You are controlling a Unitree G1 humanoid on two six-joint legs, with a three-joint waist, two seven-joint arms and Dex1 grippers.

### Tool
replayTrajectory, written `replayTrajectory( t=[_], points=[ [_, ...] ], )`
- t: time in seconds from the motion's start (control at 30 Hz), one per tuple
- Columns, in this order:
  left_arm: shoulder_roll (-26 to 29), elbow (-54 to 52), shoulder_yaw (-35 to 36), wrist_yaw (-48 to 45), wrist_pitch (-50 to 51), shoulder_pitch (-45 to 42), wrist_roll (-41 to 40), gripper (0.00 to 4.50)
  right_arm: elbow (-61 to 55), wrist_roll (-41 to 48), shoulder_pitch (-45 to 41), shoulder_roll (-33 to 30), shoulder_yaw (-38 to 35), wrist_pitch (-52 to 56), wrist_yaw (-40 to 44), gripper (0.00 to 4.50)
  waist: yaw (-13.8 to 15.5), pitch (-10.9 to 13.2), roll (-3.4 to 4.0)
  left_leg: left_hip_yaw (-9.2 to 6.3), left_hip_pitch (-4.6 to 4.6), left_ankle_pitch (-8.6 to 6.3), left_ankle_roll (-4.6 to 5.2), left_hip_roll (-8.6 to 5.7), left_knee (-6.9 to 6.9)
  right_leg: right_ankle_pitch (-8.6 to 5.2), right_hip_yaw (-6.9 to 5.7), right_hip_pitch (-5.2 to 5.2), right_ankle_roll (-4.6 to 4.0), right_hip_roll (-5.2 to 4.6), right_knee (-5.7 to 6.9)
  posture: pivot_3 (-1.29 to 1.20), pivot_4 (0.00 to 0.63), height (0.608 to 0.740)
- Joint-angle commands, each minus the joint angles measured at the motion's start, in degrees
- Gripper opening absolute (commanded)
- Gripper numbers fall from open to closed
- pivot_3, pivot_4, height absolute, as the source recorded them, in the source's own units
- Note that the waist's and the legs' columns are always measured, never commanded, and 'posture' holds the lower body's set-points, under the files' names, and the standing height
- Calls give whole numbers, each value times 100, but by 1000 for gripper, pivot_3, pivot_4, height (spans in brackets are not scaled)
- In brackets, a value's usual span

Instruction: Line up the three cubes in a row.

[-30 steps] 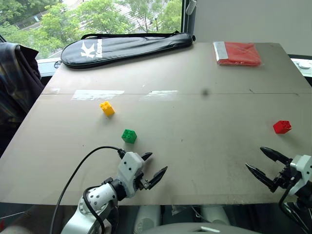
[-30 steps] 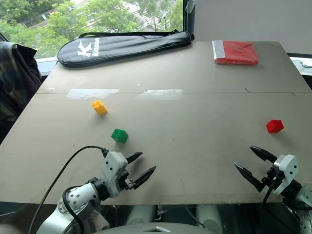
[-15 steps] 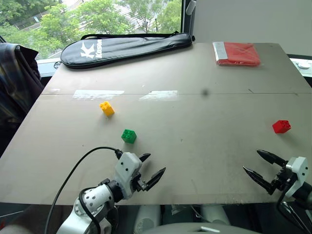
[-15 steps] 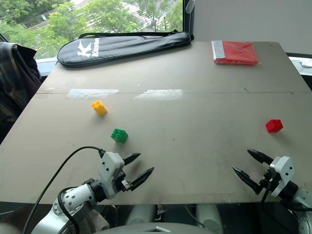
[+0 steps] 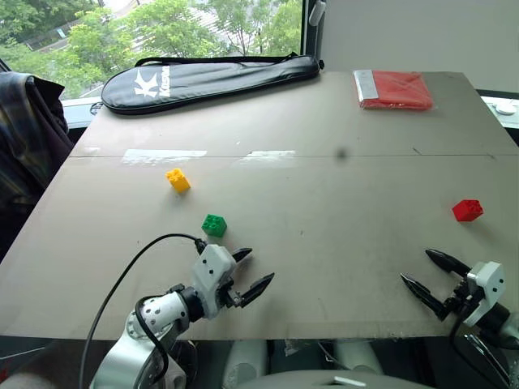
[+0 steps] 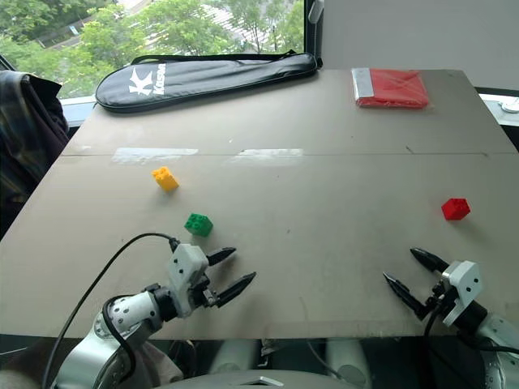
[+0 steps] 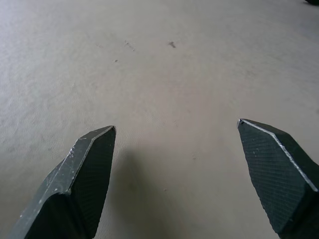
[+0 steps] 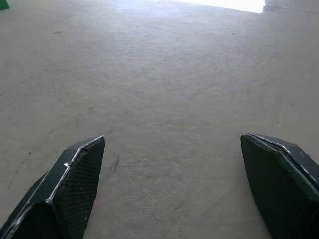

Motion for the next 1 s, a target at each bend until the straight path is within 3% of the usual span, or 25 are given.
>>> replayTrajectory(
  t=[0.03, 0.23, 0.43, 0.77, 0.87, 1.0],
  points=[
    [195, -391, 174, -389, 201, -246, -594, 4009, -243, 78, -126, -56, -533, 124, -627, 4460, -1, 0, 0, 0, 1, 0, 0, 0, 3, 0, 2, 0, 0, 0, 5, 0, 150, 708],
    [652, -732, 156, -705, 829, -1034, -1166, 4009, -305, -237, -421, -63, -784, 921, -1887, 4460, -1, -1, -2, 6, 12, 3, -4, -1, 10, -1, 7, 0, 0, 1, 35, 0, 150, 708],
    [834, -870, -68, -771, 1356, -2111, -1375, 4009, -3, -394, -1337, 23, -891, 1420, -2973, 4460, -27, 2, -5, 14, 52, 7, -8, -3, 11, -3, 54, 4, 3, 11, 76, 0, 150, 708],
    [787, -862, -233, -717, 1808, -2911, -1503, 4009, 662, -356, -2267, 60, -776, 1702, -3232, 4460, -51, 3, -7, 68, 57, 7, -8, -2, 9, 3, 93, 5, -6, 23, 72, 0, 150, 708],
    [801, -884, -204, -724, 1857, -2938, -1533, 4009, 811, -366, -2427, 31, -742, 1881, -3236, 3710, -88, 4, -9, 74, 60, 7, -8, -2, 8, 3, 98, 5, -5, 23, 73, 0, 150, 708],
    [805, -900, -219, -729, 1840, -2887, -1512, 4009, 960, -403, -2513, -59, -624, 1953, -2981, 1944, -124, 4, -10, 72, 59, 7, -8, -2, 8, 2, 98, 5, -4, 23, 73, 0, 150, 708]
  ],
)
